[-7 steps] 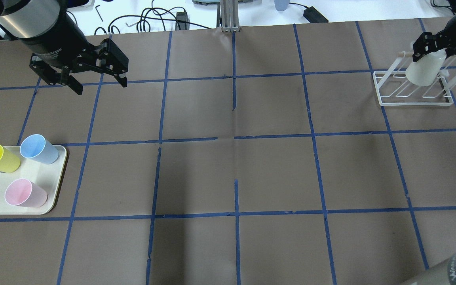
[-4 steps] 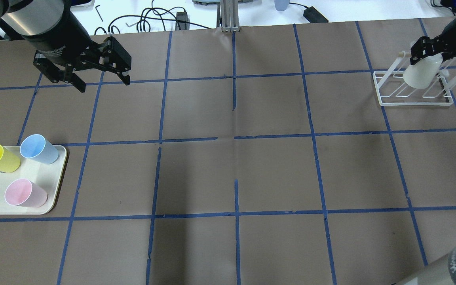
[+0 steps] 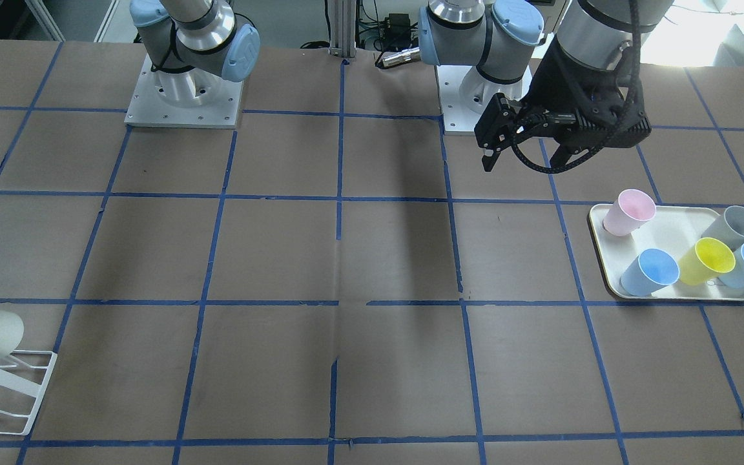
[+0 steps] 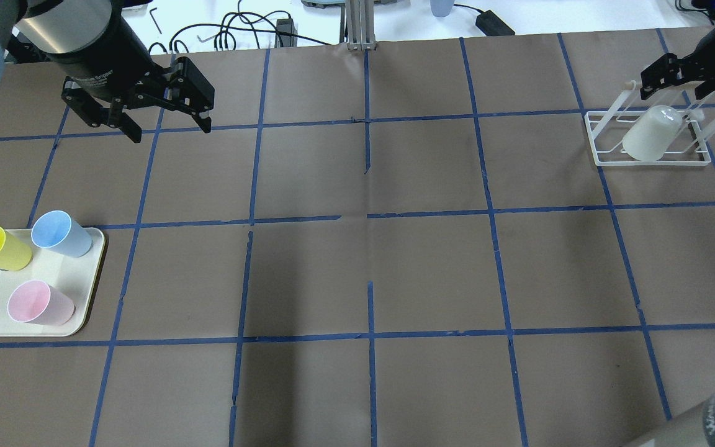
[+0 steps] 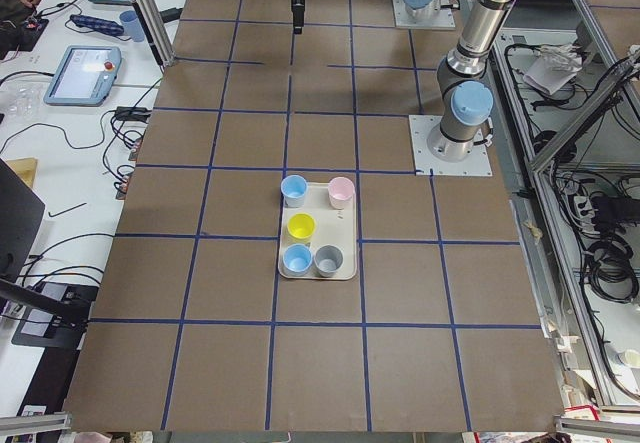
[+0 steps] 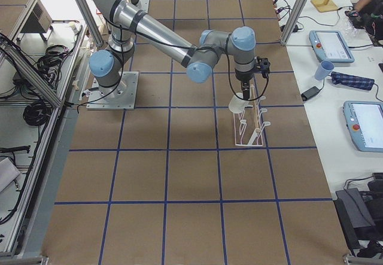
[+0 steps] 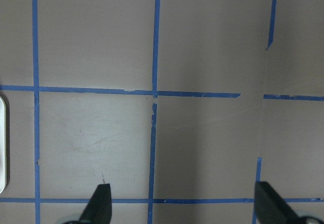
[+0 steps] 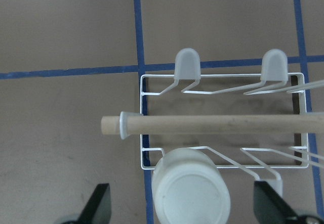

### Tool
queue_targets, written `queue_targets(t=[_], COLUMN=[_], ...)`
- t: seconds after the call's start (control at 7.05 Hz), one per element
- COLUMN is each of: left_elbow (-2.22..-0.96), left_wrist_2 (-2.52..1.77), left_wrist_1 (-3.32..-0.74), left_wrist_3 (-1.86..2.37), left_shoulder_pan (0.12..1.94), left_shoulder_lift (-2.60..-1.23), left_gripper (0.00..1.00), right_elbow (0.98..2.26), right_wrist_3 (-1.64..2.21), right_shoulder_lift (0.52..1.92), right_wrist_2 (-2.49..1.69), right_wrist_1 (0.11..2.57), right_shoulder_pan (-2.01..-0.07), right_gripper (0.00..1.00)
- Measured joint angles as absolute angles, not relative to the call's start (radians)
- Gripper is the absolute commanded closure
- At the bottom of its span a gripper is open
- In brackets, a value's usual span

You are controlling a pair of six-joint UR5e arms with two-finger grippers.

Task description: Transfer IKEA cup to right arm and place on rack

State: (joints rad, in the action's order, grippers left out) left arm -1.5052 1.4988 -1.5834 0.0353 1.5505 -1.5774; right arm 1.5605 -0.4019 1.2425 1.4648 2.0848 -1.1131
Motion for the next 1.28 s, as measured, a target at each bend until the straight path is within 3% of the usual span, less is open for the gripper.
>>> queue_targets(t=[0.85,1.28], left_elbow=[-1.507,-1.51], left_wrist_2=[1.499,1.5], left_wrist_1=[-1.583,-1.574], left_wrist_3=[0.035,0.032], left_shoulder_pan=[1.547,1.546], left_shoulder_lift=[-1.567,-1.56], left_gripper=[0.0,0.0], right_elbow=[1.492,1.484], right_wrist_3=[-0.377,-0.321], right_shoulder_lift=[1.527,1.591], right_wrist_2=[1.533,1.568], right_wrist_1=[1.48,1.384], right_shoulder_pan=[-1.12,-1.168], right_gripper=[0.0,0.0])
